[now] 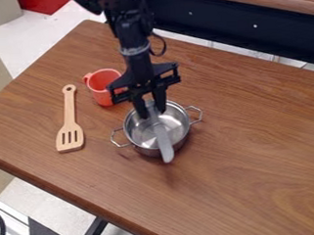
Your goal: Take the knife and put it into the pot
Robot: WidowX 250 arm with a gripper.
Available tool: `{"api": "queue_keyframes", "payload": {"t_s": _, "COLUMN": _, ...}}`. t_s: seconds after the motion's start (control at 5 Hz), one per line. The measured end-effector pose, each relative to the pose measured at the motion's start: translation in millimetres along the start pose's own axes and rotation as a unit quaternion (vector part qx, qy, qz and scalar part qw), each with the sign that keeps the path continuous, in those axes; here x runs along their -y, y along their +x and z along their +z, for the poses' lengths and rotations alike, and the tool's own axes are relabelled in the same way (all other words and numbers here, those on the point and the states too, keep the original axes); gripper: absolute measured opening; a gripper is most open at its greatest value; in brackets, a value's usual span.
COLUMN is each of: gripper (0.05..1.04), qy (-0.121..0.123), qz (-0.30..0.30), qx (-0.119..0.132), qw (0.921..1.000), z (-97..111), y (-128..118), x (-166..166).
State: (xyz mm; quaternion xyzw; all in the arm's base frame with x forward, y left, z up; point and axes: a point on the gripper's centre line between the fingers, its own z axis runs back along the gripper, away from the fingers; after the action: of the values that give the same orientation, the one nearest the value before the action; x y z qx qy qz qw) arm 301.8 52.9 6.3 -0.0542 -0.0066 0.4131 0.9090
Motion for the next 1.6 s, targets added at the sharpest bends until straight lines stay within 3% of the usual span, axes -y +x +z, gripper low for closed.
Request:
{"api": "queue_keyframes", "payload": {"t_s": 0.4, "gripper": 0.324, "qy": -0.001, "qz": -0.001, "qx": 0.031, "qw": 0.9995, "z": -2, "y": 6, "x": 4}}
{"api": "queue_keyframes", "payload": {"t_s": 0.6, "gripper": 0.324, "qy": 0.010, "qz": 0.001, "qx": 0.024, "qw": 0.9997, "z": -11, "y": 6, "x": 3}}
{"api": "queue_keyframes", "payload": {"t_s": 1.2, "gripper": 0.324, "qy": 0.017, "qz": -0.021, "qx": 0.040, "qw": 0.9988, "z": -28, "y": 1, "x": 6}}
{"api": "queue_keyframes", "payload": {"t_s": 1.4, "gripper": 0.388, "qy": 0.017, "qz": -0.019, "qx": 0.040, "qw": 0.9989, "z": -28, "y": 1, "x": 7}}
{"api": "queue_keyframes", "payload": {"t_s": 1.6, "gripper": 0.684, "qy": 0.034, "qz": -0.020, "qx": 0.032, "qw": 0.9987, "z": -32, "y": 2, "x": 5}}
